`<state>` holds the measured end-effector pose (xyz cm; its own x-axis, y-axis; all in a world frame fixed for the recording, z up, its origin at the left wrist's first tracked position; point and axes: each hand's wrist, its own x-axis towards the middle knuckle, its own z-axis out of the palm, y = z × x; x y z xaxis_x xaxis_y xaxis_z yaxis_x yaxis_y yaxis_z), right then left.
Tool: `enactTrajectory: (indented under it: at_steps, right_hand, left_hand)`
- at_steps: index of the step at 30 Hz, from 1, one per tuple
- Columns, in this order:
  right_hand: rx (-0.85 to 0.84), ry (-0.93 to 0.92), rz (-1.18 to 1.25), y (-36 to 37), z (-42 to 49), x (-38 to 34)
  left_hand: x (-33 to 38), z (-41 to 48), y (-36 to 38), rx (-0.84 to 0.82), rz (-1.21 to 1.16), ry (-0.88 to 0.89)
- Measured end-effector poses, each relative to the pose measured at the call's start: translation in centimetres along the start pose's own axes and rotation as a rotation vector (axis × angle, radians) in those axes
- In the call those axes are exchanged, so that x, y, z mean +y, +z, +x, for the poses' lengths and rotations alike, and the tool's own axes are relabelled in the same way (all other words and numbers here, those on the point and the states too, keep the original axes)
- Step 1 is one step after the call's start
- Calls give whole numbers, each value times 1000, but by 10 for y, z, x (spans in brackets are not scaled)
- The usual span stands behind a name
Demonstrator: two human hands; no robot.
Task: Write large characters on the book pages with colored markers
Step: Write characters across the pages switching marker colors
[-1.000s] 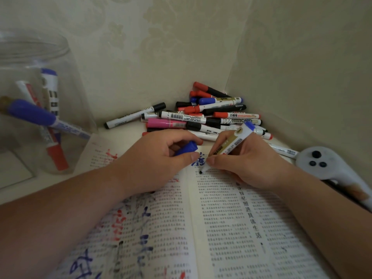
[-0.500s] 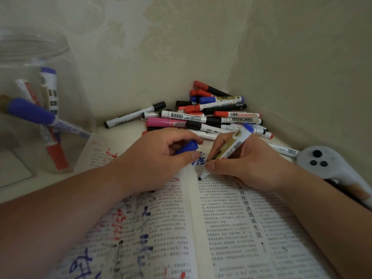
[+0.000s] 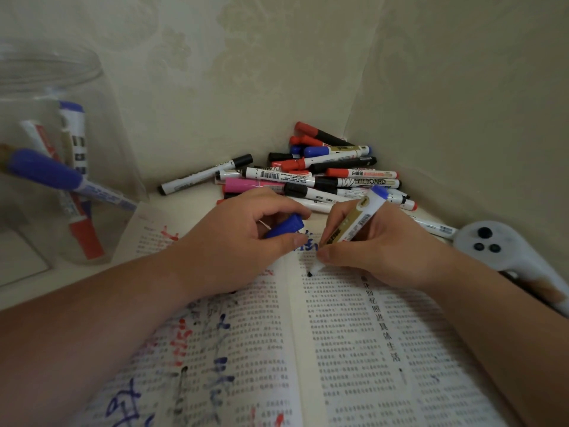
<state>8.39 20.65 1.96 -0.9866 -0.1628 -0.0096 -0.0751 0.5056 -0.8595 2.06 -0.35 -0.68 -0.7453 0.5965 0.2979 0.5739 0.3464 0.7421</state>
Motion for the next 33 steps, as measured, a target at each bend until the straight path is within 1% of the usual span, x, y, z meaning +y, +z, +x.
enactTrajectory:
  at_steps: [2,4,8,10,13,14,16,18,21,23,26,28,31,33]
  right_hand:
    - [-52,-17,31,1,-1,1]
    - [-58,-17,23,-1,-1,2]
    - [36,25,-79,-8,2,3]
    - [118,19,20,-11,4,6]
    - [206,-84,340,-12,4,7]
    - [226,-128,399,-10,4,5]
    - [265,-204,439,-5,2,1]
    - [275,-270,406,0,1,-2]
    - [227,-321,312,2,-1,-5]
    - [200,-319,240,3,-2,-6]
    - [167,-292,42,5,-4,-6]
    - [148,-263,-36,7,-3,-6]
    - [210,-278,17,9,-3,-8]
    - [270,-336,42,9,-3,-10]
  left_hand:
    - [3,-1,-1,28,11,17]
    - [6,-3,-2,53,8,24]
    - [10,-5,-3,58,-2,18]
    - [11,-6,-3,20,-1,-4]
    - [13,-6,-3,-62,17,-45]
    - [15,-6,-3,-87,3,-62]
    - [16,-5,-3,-133,-27,-97]
    - [17,-6,-2,-174,-31,-113]
    - [20,-7,-1,-221,-33,-115]
    - [22,-7,-1,-240,-35,-106]
    - [24,-7,-1,-238,-56,-82]
    - [23,-7,-1,-231,-44,-62]
    - [21,-7,0,-216,-55,-55]
    - [21,-6,0,-213,-70,-56]
